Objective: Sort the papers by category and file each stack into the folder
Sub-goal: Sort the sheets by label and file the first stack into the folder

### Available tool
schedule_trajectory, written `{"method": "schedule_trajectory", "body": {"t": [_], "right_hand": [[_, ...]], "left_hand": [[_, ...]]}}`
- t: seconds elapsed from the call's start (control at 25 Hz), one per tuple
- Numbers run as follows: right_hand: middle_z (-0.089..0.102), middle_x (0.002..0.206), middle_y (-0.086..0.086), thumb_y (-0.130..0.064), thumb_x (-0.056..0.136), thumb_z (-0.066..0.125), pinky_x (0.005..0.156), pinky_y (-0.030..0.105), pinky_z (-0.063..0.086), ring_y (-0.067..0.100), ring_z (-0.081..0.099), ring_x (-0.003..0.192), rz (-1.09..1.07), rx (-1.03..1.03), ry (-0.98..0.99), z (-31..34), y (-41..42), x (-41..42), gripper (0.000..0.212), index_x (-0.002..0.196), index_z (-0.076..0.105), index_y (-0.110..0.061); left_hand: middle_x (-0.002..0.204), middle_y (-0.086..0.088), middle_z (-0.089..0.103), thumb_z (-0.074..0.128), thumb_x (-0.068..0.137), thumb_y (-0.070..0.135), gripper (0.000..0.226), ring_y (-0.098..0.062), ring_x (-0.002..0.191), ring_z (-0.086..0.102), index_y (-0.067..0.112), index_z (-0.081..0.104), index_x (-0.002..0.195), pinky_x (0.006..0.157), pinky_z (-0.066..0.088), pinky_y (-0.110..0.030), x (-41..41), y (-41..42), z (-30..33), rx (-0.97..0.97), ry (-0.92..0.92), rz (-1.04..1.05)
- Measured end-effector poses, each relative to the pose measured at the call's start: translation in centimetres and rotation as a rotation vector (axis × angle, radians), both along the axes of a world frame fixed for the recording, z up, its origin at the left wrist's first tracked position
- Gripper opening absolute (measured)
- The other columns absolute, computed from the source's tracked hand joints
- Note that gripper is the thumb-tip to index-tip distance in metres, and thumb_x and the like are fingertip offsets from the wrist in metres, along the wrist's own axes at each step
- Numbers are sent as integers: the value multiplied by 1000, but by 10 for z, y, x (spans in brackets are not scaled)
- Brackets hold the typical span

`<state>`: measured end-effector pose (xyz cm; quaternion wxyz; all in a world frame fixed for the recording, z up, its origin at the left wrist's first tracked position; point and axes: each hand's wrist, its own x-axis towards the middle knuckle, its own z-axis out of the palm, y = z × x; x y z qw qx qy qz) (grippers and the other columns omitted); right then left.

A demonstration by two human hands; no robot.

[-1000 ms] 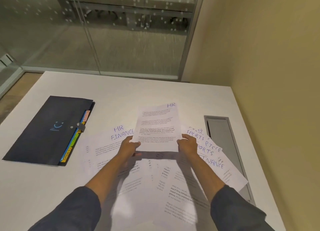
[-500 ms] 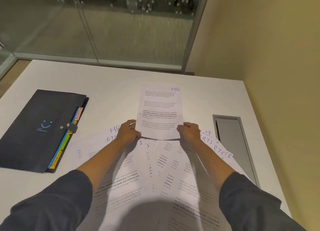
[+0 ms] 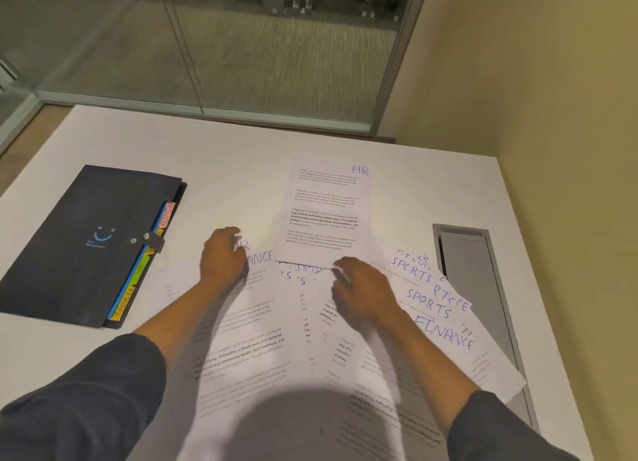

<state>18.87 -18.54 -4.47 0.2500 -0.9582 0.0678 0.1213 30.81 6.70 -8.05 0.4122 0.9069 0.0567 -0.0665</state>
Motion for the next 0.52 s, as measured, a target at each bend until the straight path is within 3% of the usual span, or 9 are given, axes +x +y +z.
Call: {"method": "schedule_trajectory", "body": {"t": [0.12, 0.2, 0.36, 0.52], "right_hand": [[42, 152, 1, -32, 99, 44, 109, 35, 35, 22, 41, 137, 284, -29, 15, -8, 36, -13, 49, 145, 42, -16], [28, 160, 3, -38, 99, 43, 116, 38, 28, 23, 27, 146, 357, -51, 41, -19, 62, -15, 58, 151, 32, -16], [6, 165, 7, -46, 99, 43, 120, 46, 20, 26, 9, 151, 428, -144, 165, -36, 98, -21, 71, 155, 16, -15], [-4, 165, 7, -39, 99, 47, 119, 46, 22, 27, 0, 152, 440, -179, 207, -42, 107, -37, 72, 156, 11, -14]], "left_hand": [[108, -14, 57, 58, 87, 14, 12, -34, 108, 52, 2, 58, 93, 85, 43, -45, 2, 26, -6, 480, 24, -80], [112, -13, 52, 56, 90, 22, 20, -32, 112, 46, 3, 55, 98, 88, 39, -45, 2, 31, -7, 607, 69, -154], [119, -15, 49, 53, 93, 28, 27, -33, 114, 45, 6, 54, 109, 92, 34, -43, 2, 30, -7, 641, 70, -242], [119, -12, 56, 55, 93, 31, 30, -32, 116, 49, 17, 60, 119, 95, 33, -43, 8, 31, -2, 536, 142, -210]]}}
